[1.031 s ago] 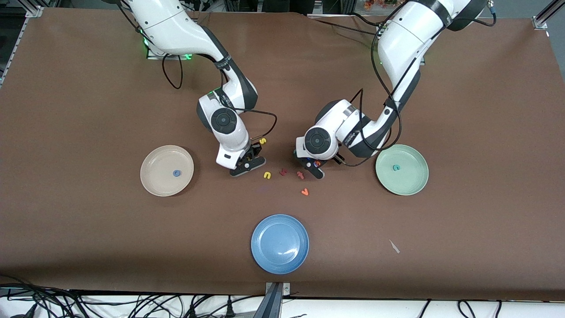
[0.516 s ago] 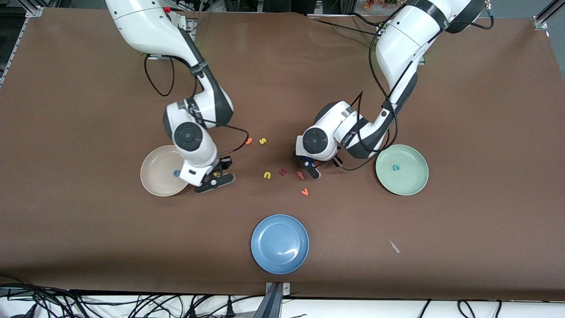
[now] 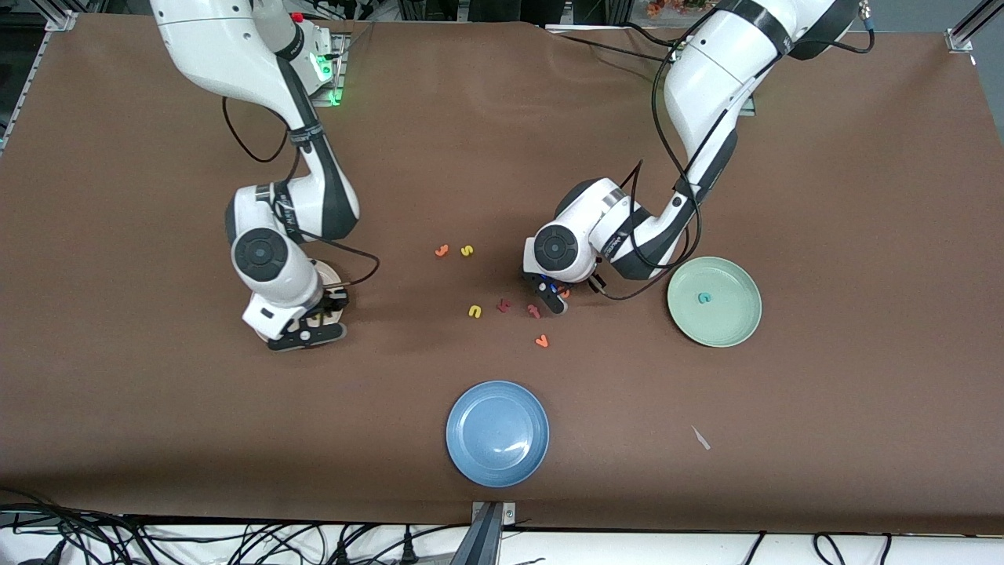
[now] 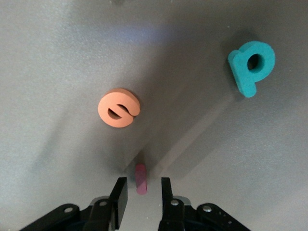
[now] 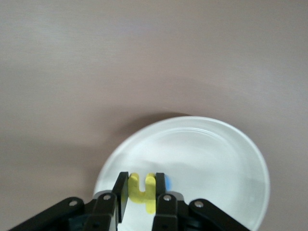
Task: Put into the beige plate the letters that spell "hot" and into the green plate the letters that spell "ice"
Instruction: 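Move the yellow 4 onto the cream plate while the left gripper grasps red, then drop the red letter on the green plate while the right gripper reaches orange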
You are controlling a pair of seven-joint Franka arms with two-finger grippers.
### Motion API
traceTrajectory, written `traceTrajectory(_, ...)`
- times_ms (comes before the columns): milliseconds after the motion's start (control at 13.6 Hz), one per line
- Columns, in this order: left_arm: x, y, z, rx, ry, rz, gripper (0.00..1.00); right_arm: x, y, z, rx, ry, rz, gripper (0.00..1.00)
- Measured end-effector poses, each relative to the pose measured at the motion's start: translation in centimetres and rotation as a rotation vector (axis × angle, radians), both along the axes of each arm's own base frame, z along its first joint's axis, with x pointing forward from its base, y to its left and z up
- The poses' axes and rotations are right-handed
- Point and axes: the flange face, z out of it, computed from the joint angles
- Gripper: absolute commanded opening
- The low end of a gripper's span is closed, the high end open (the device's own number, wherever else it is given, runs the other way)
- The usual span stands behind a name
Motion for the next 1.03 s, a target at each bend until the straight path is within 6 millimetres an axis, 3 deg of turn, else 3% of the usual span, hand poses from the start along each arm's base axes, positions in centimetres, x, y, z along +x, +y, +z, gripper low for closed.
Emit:
traceTrajectory(74, 0.0, 0.0, -0.2, -0.001, 0.000, -0.001, 0.19, -0.1, -1.3, -0.3, 0.005, -0.009, -0.023, 0.36)
traceTrajectory(147, -0.1, -0.1, -0.3, -0.005, -0.002, -0.001, 0.01, -0.2, -2.3, -0.6, 0.017, -0.010, -0.049, 0.70)
traceTrajectory(295, 0.1, -0.1, -0.3, -0.007, -0.006, 0.000, 0.00, -0.1, -3.9, -0.8, 0.083, -0.001, -0.124, 1.00)
traceTrajectory(516, 0.2, 0.0, -0.2, -0.009, -0.009, 0.002, 0.00, -0.5, -3.8, -0.8, 0.231, 0.054, -0.293, 1.00)
traceTrajectory(737, 1.8, 1.4, 1.0, -0.013, -0.018, 0.010, 0.00, -1.2, -0.9, 0.3, 0.262, 0.063, -0.513, 1.00)
traceTrajectory(1031, 6.4, 9.2, 5.0, -0.021, 0.006, 0.023, 0.00, -3.6, 7.4, 1.0, 0.246, 0.049, -0.819, 1.00)
